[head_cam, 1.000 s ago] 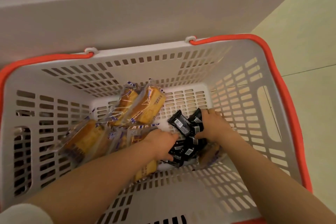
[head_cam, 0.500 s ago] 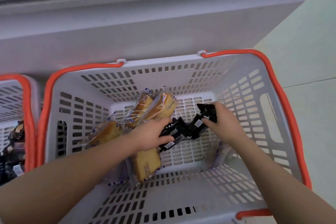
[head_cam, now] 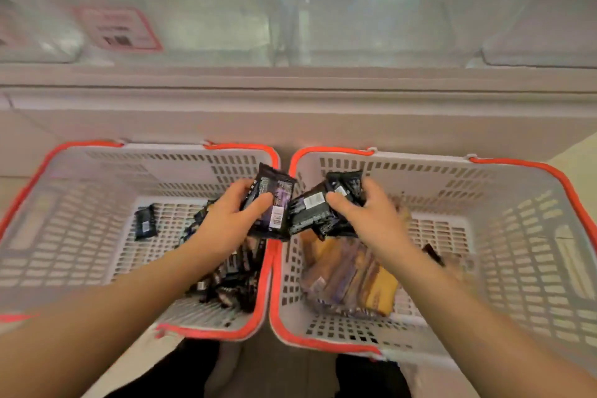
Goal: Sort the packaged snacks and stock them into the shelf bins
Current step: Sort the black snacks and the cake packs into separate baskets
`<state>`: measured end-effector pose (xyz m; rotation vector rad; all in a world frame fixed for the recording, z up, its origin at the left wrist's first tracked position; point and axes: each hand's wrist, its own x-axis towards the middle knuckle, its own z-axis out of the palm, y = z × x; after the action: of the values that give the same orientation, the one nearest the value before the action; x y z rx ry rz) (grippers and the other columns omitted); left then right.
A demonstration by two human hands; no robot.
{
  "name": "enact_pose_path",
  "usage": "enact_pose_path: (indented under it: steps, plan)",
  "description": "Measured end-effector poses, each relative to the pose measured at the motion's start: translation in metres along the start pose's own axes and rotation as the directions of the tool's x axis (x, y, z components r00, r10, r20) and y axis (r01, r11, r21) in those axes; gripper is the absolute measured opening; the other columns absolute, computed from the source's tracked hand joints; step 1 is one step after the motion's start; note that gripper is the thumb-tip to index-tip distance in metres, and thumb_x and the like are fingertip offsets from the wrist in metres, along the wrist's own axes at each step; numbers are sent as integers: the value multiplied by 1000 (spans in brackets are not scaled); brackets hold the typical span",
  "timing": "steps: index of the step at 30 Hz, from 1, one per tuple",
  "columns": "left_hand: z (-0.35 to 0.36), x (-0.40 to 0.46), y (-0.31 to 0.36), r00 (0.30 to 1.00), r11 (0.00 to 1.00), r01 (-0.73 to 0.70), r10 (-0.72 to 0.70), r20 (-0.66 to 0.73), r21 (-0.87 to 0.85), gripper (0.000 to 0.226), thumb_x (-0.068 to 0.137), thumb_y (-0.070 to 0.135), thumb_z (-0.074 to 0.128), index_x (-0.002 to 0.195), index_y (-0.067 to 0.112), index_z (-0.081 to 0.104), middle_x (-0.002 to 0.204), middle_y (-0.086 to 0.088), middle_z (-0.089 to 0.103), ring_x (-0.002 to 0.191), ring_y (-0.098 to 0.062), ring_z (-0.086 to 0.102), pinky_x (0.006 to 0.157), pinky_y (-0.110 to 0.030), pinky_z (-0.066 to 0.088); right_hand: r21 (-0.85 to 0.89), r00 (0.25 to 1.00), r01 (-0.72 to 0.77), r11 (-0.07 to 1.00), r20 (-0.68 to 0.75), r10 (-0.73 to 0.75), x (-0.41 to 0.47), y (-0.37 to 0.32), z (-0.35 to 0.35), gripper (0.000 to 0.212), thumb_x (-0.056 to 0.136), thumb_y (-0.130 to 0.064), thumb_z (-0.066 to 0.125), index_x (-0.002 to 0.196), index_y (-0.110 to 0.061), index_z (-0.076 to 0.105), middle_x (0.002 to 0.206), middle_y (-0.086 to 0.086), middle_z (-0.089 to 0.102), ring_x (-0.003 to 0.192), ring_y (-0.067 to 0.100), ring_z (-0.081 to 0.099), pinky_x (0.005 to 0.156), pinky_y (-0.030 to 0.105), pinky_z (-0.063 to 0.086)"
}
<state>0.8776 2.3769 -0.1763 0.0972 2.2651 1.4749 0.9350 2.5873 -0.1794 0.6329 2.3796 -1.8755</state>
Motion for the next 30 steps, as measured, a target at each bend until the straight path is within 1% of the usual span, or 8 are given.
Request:
enact_pose_path:
  steps: [5,9,11,14,19,23,27,30]
  plan:
    - [-94,-42,-53,948,973,230,-226,-226,-10,29,89,38,57,113,21,55,118,-4,63,106,-22,60,99,-46,43,-302,963,197,933,239,-126,0,-38,115,41,83,-40,65,113,-15,52,98,-7,57,89,13,54,63,24,36]
    - [-119,-62,-84,881,919,384,-337,-333,86,60,89,45,54,136,12,38,129,-2,51,114,-24,51,94,-35,39,-634,914,239,736,403,50,-2,-25,177,51,87,-39,60,121,-3,46,109,12,56,101,30,55,69,29,38]
    - [-119,-64,-93,878,922,374,-316,-359,102,67,90,45,53,142,10,29,141,-9,43,124,-28,45,101,-38,38,-634,914,217,742,399,74,-1,-20,186,45,91,-33,56,122,-2,46,113,15,58,101,30,56,76,32,43]
    - [-109,-60,-100,921,939,283,-210,-327,195,60,92,35,54,140,9,30,140,-10,44,120,-20,47,97,-32,37,-560,940,220,799,341,-20,-2,-23,177,31,93,-24,53,118,-8,52,111,9,61,93,20,56,79,29,44]
    - [-85,-51,-112,981,820,117,-184,65,561,47,91,23,54,134,7,43,134,-10,45,124,-22,44,102,-27,32,-555,939,337,761,259,-227,-11,-12,134,21,93,-8,44,104,-14,60,102,-4,56,88,12,54,77,23,39]
    - [-61,-42,-89,987,781,-138,54,154,609,35,92,21,47,125,14,52,126,-2,47,120,-17,44,97,-26,36,-588,964,256,767,99,-246,-16,19,82,18,92,-5,47,100,-11,61,97,-6,50,83,9,49,72,22,35]
    - [-21,-36,-38,826,632,-561,390,406,535,23,90,15,49,109,11,61,107,-4,55,101,-18,52,84,-26,40,-635,998,10,773,-37,-43,-21,66,18,13,92,-6,49,94,-14,60,91,-1,58,71,11,50,56,20,31]
    - [19,-20,-11,662,477,-746,454,597,464,22,89,13,48,104,9,63,104,-7,57,96,-22,53,78,-29,40,-637,973,-224,738,-193,129,-25,98,-27,10,87,-4,54,91,-7,63,93,13,65,81,29,58,66,32,39]
